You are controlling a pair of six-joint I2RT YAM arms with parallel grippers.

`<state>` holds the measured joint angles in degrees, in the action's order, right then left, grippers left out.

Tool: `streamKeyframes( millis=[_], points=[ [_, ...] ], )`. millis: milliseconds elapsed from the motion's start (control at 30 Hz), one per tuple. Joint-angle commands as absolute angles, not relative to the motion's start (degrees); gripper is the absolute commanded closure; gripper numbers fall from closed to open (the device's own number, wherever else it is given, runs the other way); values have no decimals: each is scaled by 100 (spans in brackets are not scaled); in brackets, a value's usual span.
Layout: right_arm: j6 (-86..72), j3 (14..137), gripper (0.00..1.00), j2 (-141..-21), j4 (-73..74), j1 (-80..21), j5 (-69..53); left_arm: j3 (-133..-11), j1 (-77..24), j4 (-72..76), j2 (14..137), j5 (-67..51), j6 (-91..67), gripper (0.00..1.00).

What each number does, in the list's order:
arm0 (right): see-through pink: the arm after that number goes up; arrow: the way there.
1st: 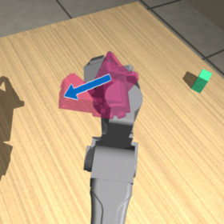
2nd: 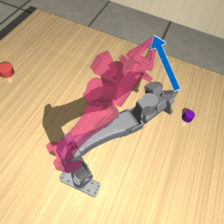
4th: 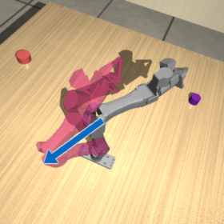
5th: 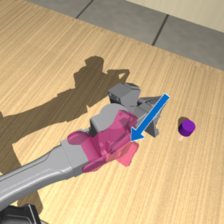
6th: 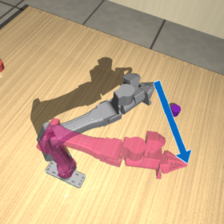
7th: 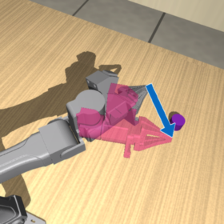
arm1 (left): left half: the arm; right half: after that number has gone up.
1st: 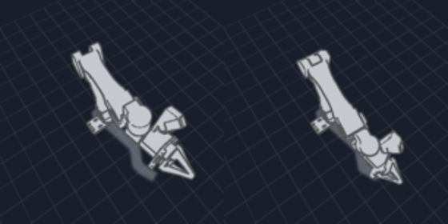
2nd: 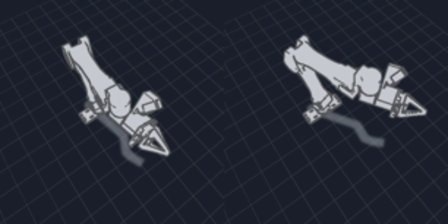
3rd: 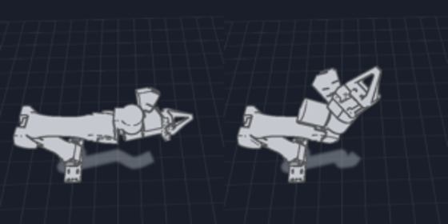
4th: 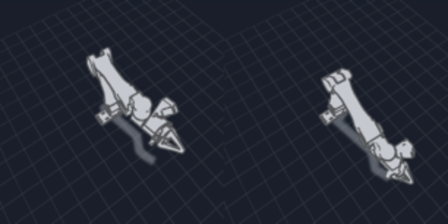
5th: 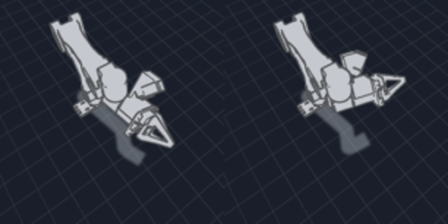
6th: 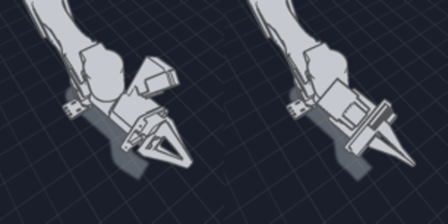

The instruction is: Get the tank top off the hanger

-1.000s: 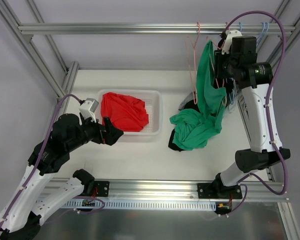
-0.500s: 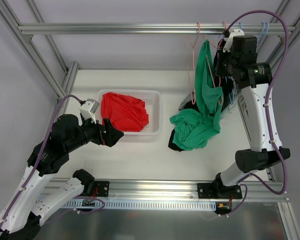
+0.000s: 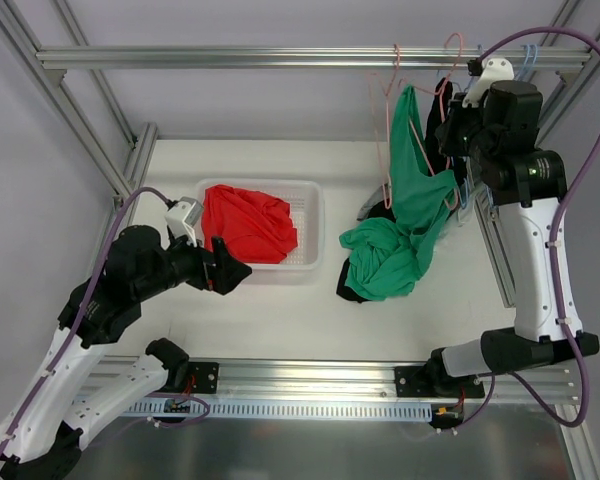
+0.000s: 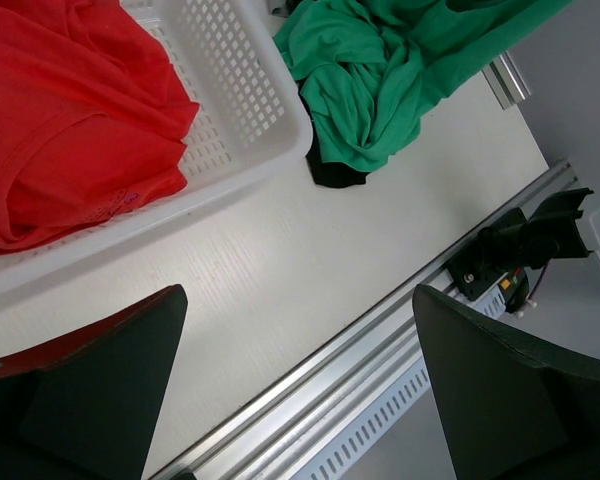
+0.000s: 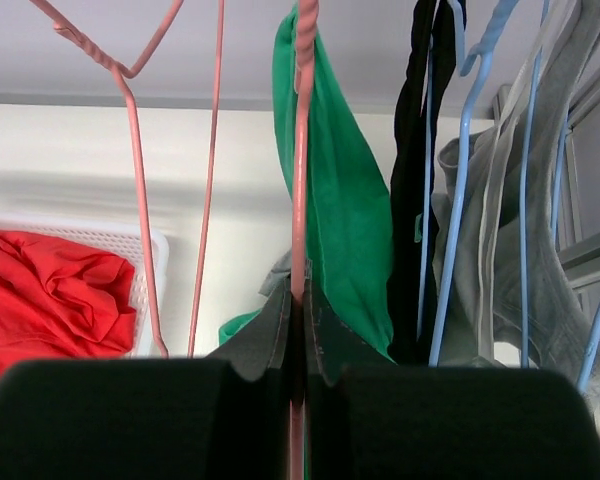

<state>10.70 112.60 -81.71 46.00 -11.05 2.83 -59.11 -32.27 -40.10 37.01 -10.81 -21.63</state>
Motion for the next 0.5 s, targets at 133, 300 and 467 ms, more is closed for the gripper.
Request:
streamKeyframes(
  millis=[133,300,467],
  points=[
    [940,10057,100,-6936,3947,-1081,-184,-6231,-3252,-3095,3955,-2072,-2180,1],
    [1054,9755,100,-6750,3366,-1081,-35,-6170,-3269,-2356,4306,-2373,-2328,1],
    [1178,9923,100,-6926,3191,-1081,-176,-6065,-3480,-2022,4386,-2312,-2443,1]
  ],
)
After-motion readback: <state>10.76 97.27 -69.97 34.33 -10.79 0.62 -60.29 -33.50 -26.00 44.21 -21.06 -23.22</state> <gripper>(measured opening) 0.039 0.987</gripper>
